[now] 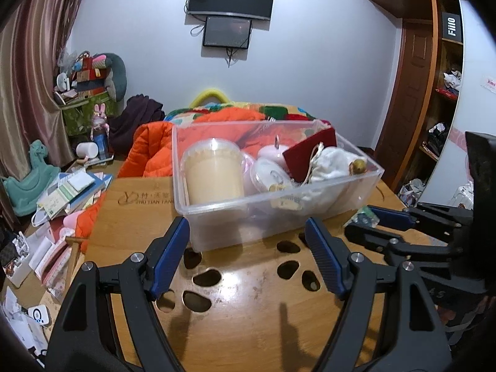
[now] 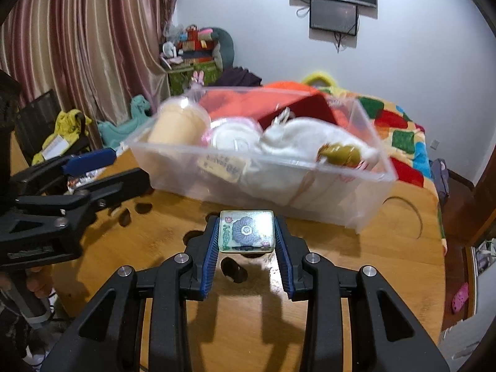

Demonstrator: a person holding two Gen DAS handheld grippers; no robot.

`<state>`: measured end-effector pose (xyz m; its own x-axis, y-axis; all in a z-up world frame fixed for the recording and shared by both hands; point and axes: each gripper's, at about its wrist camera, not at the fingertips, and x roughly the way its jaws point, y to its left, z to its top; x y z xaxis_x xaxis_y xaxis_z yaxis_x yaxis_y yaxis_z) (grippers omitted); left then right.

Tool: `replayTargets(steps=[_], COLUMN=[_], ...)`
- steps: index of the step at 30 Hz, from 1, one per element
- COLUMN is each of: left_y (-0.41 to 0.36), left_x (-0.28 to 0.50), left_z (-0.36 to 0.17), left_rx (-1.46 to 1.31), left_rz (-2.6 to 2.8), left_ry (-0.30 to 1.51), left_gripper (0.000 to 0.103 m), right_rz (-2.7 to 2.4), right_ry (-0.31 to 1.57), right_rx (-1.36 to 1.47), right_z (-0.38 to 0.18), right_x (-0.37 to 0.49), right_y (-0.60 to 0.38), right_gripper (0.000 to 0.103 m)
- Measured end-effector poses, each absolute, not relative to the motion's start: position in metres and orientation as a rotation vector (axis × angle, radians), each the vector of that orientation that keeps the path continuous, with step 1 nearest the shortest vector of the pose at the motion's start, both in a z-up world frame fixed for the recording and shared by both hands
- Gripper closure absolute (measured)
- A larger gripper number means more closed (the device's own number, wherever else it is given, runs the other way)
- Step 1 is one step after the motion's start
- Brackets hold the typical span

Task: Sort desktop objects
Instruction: 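Move the right tool down to the green square packet and grasp it, then lift the green packet with the right tool into the box and release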

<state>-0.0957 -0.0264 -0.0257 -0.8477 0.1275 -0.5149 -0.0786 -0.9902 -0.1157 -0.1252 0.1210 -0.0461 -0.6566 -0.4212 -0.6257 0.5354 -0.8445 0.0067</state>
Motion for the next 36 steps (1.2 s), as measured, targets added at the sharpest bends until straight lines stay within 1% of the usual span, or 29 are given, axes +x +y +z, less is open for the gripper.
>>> replayTargets(steps=[6,8,9,11,17,27,30,36], left_y=[-0.026,-0.027,-0.029,-0.032,-0.035,-0.047,-0.050,-0.053], left_x=[-0.104,-0.108,-0.111,-0.115,-0.129,-0.152,-0.154,-0.148], left_z=[-0.009,-0.006,-0.003,0.001,0.005,-0.007,-0.008,-0.003], left_rx=[-0.748,-0.737,-0.729,-0.720,-0.703,-0.777,-0.790,-0.782], left_rz=[2.933,2.933,2.928,2.920,2.935,2.929,2.925,2.930], left_ry=[-0.107,-0.107,-0.119,-0.133,-0.087,-0.134,-0.158,-0.175], left_gripper=[0.026,0.024,0.021,0.020,0.016,0.014,0.011,0.010], right_rz=[-2.454,-2.455,-2.452,-2.436,-2.396,-2.379,-2.381,-2.398], right_ry=[0.209,0.225,0.233,0.249,0.288,0.329,0.333,0.339], right_rx=[0.791,0.771,0.766,0.765,0.798,0.817,0.807,0.748], right_z=[-0.021,-0.015,-0.014,-0.011,-0.018,-0.028,-0.026,-0.016], right_x=[-0.131,-0.136,-0.138,-0.147,-0.177,-0.196,-0.196,-0.183], right_y=[0.121,0.116,0.113,0.105,0.081,0.075,0.074,0.079], right_gripper=[0.072,0.072,0.072,0.072,0.072,0.072,0.072,0.066])
